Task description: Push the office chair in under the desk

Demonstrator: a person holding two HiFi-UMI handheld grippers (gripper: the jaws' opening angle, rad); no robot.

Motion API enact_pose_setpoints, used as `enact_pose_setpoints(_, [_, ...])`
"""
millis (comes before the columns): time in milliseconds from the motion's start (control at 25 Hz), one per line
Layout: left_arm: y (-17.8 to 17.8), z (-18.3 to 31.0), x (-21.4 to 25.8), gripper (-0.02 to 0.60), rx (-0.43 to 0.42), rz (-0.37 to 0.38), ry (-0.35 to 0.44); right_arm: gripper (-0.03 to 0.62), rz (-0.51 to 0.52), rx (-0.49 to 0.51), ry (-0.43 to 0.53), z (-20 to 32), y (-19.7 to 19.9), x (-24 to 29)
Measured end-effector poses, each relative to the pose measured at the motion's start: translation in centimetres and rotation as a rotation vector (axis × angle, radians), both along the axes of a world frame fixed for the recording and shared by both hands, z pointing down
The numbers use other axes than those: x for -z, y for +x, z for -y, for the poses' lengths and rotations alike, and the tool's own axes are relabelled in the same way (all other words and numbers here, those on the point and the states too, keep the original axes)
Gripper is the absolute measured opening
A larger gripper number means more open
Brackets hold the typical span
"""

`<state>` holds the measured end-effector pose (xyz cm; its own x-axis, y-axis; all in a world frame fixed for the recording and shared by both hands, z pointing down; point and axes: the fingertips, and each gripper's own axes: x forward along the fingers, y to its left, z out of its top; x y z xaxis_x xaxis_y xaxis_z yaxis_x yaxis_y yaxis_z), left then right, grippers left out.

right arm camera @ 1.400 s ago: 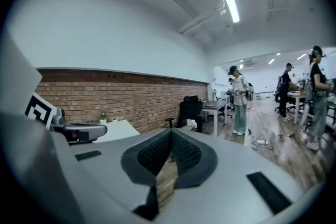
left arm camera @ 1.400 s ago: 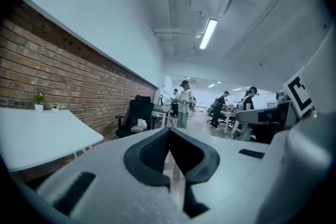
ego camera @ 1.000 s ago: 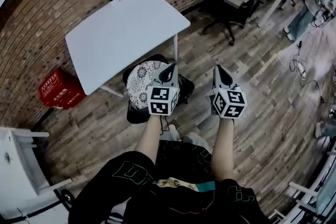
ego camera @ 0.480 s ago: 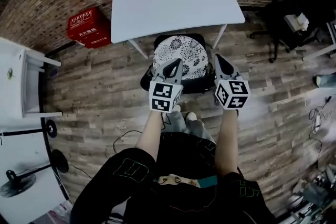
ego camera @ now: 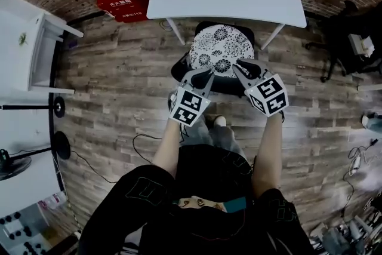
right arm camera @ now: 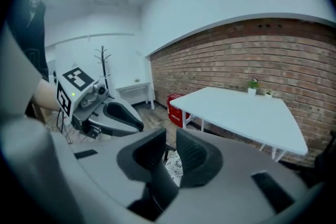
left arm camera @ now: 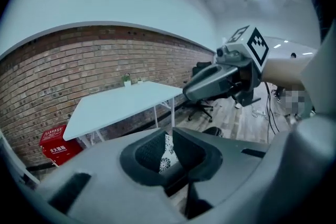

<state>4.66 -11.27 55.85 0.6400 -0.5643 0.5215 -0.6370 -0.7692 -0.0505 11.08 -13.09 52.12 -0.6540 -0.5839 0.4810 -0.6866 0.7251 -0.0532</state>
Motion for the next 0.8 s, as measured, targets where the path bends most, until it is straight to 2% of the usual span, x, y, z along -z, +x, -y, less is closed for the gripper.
enact_pose_setpoints(40, [-0.1,-0.4,-0.6,0.076,-0.015,0.017,-0.017,0.073,-0.026,0.046,-0.003,-0.4,-0.6,-0.3])
enact_pose_setpoints(80, [-0.2,-0.9,-1.4,0.099,-0.030,0.035,-0.033,0.085,-0.049,0.093,-0.014,-1.0,-1.2,-0.9])
enact_pose_setpoints(200, [-0.3,-1.9,-3.7,0.128,-0.084,0.098,-0.077,0.118,-0.088,0.213,-0.080,-3.1,-3.0,-3.1])
enact_pose_setpoints(320, [0.1,-3.4,-5.4,0.171,-0.187,0.170,-0.135,0.167,-0.146,0.286,-0.155,-4.9,-4.0,-5.8])
enact_pose_setpoints(400, [0.3,-3.9,-6.3,0.201,-0.241,0.216,-0.165,0.196,-0.193,0.311,-0.194,-5.6,-4.3,-7.5])
enact_pose_setpoints(640, [0.1,-4.3,-9.1,0.248,-0.323,0.356,-0.192,0.228,-0.333,0.364,-0.232,-6.7,-4.9,-10.7])
enact_pose_setpoints(800, [-0.4,-4.7,-11.7,0.268,-0.415,0.491,-0.190,0.241,-0.357,0.353,-0.247,-6.7,-4.7,-12.3])
